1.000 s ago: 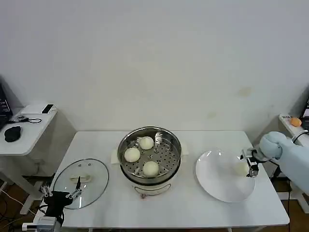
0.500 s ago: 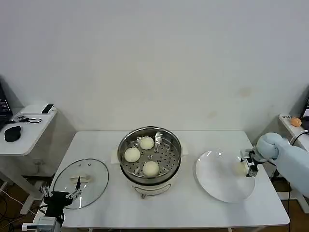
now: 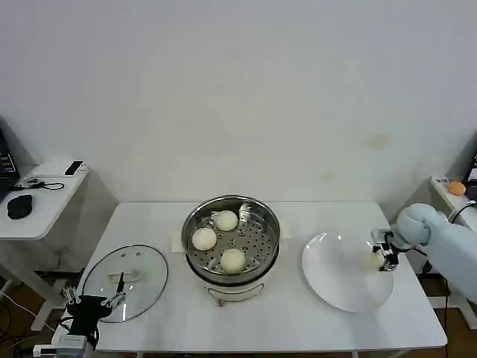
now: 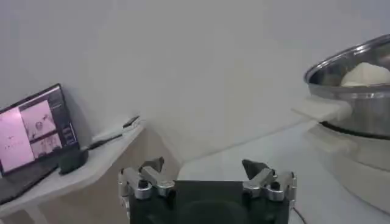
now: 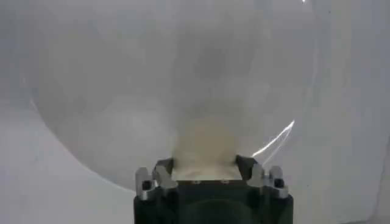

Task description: Take steamed baozi put them in steamer then cover it.

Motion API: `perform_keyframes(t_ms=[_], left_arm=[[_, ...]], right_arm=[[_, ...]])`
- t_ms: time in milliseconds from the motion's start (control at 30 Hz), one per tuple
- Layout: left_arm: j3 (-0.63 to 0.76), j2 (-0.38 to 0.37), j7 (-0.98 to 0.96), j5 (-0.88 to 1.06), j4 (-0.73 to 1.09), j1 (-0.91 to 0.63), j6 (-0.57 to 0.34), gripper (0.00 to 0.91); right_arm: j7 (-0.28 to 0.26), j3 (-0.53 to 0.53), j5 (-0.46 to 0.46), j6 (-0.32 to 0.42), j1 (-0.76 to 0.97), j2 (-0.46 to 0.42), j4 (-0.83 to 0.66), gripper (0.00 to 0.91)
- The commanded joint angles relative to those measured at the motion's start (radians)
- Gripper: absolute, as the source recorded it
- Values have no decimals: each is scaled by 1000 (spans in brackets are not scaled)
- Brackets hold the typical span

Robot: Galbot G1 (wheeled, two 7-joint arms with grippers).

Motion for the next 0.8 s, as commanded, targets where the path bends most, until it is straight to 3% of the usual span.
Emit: perform_keyframes(t_ms=[33, 267, 400, 633, 800], left_arm=[[1, 1, 0, 0, 0, 0, 0, 907], [-1, 2, 1, 0, -10, -3, 3, 907], [5, 0, 1, 3, -10, -5, 4, 907], [3, 5, 3, 3, -13, -11, 9, 907], [3, 7, 3, 2, -12, -17, 12, 907]], right_arm=[[-6, -27, 34, -11, 44, -26, 41, 625], [-2, -175, 157, -51, 238, -61, 140, 635], [4, -203, 217, -89, 346, -40, 158, 635], [35, -329, 382, -166, 558, 51, 197, 635], [78, -462, 525, -249, 715, 165, 240, 645]])
